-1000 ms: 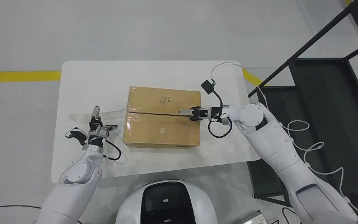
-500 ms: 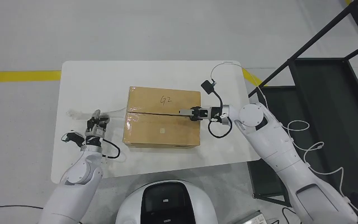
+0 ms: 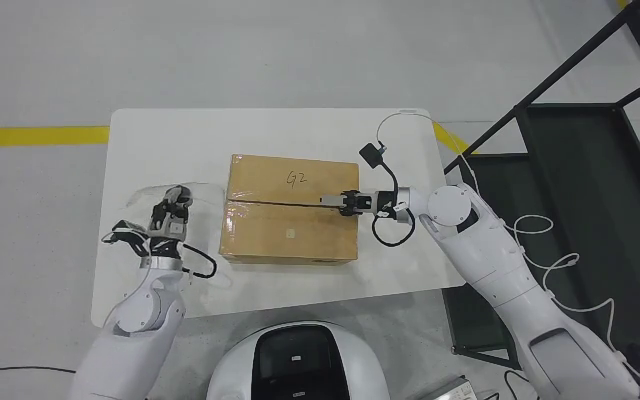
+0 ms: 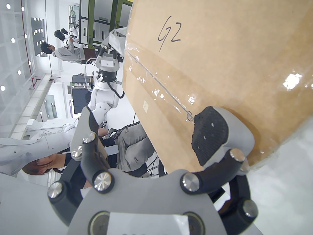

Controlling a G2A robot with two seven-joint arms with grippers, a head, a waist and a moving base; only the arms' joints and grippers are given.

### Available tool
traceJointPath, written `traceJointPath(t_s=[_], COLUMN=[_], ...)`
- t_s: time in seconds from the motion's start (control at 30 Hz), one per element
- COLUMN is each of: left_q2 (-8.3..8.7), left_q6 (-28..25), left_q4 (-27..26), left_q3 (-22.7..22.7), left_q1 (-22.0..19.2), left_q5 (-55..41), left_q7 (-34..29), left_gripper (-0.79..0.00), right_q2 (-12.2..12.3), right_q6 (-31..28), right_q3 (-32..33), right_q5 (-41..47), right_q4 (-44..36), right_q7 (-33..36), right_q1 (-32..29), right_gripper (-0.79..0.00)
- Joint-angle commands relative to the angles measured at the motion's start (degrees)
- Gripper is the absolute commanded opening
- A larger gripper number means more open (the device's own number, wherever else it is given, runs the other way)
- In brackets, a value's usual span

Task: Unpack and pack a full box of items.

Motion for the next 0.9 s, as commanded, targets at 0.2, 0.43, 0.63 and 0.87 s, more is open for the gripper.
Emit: traceJointPath(t_s=[0.2, 0.43, 0.63, 0.87], left_q2=[-0.65, -1.17, -1.81, -2.49], left_q6=[7.27, 14.53, 18.51, 22.42], left_q4=[-5.44, -7.22, -8.15, -7.72], left_q3=[3.18, 5.00, 6.66, 9.16], left_q1=[-0.68, -2.22, -3.29, -5.15], left_q5=[11.27, 22.69, 29.32, 37.60], left_q7=[-0.64, 1.66, 3.38, 2.31], left_gripper=[-0.785, -0.785, -0.785, -0.785], right_q2=[0.00, -0.04, -0.16, -0.05], right_q6=[0.00, 0.03, -0.74, -1.09], right_q3=[0.00, -0.06, 0.15, 1.37], right_q5=[0.00, -0.02, 1.82, 3.62], right_q4=[0.00, -0.40, -1.08, -0.09], right_q7=[0.00, -0.82, -0.45, 0.79], right_q1=[0.00, -0.42, -1.22, -1.44], right_gripper=[0.000, 0.000, 0.000, 0.000])
